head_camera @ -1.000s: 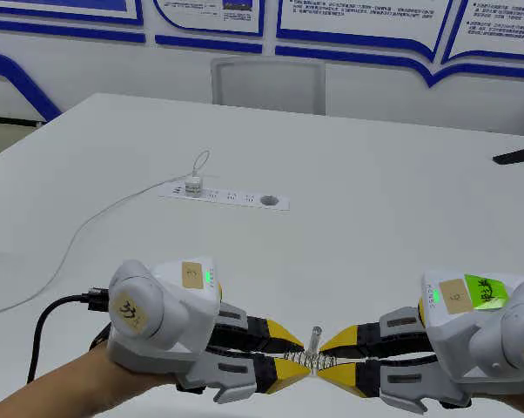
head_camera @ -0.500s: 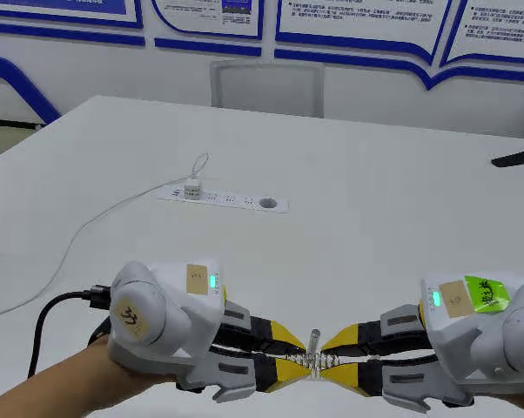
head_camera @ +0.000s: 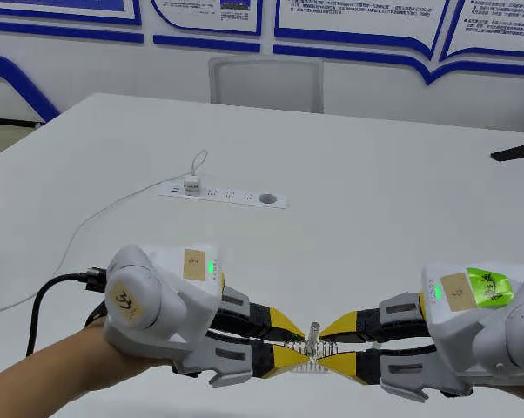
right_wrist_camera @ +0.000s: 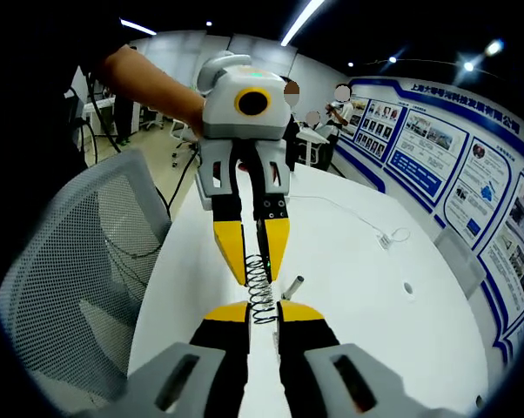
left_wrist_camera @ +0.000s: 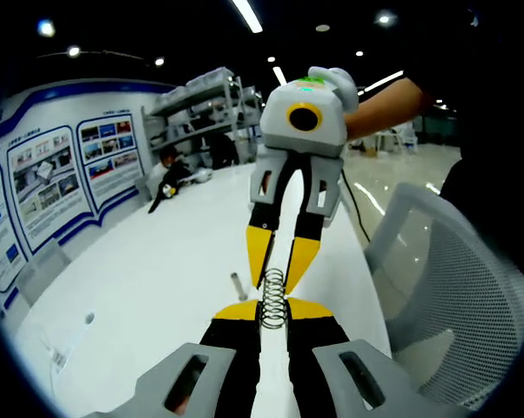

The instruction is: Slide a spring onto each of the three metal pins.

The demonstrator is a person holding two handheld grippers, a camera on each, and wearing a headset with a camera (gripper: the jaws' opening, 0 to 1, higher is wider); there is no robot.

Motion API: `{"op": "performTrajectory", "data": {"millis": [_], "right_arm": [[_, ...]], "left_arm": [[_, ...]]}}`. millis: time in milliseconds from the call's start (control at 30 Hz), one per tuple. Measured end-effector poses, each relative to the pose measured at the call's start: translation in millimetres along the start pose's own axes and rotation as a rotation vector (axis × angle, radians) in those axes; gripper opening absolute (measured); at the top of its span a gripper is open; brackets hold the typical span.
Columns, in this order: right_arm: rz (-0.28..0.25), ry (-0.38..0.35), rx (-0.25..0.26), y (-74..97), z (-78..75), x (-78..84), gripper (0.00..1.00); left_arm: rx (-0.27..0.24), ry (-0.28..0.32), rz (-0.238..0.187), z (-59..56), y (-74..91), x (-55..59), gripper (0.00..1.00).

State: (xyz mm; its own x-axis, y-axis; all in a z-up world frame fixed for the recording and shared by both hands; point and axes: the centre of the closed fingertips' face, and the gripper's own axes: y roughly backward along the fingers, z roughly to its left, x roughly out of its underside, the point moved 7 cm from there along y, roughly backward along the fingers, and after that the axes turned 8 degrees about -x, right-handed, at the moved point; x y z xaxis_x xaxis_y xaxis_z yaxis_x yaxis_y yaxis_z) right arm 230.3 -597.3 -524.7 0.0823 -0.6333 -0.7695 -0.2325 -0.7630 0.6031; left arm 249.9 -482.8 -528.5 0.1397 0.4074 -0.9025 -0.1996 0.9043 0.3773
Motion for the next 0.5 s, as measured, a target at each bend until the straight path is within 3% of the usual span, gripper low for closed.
{"op": "performTrajectory", "data": {"millis": [167, 500], "right_arm": [[-0.003, 0.005, 0.007, -1.9, -3.1, -0.4, 0.14], [-0.004, -0.036, 0.007, -3.1, -4.4, 2.3, 0.14]], "left_arm": [[0.004, -0.004, -0.019, 1.1, 0.8, -4.2, 0.09], [0.001, -0.001, -0.018, 2.4, 1.3, -3.6, 0.09]]}}
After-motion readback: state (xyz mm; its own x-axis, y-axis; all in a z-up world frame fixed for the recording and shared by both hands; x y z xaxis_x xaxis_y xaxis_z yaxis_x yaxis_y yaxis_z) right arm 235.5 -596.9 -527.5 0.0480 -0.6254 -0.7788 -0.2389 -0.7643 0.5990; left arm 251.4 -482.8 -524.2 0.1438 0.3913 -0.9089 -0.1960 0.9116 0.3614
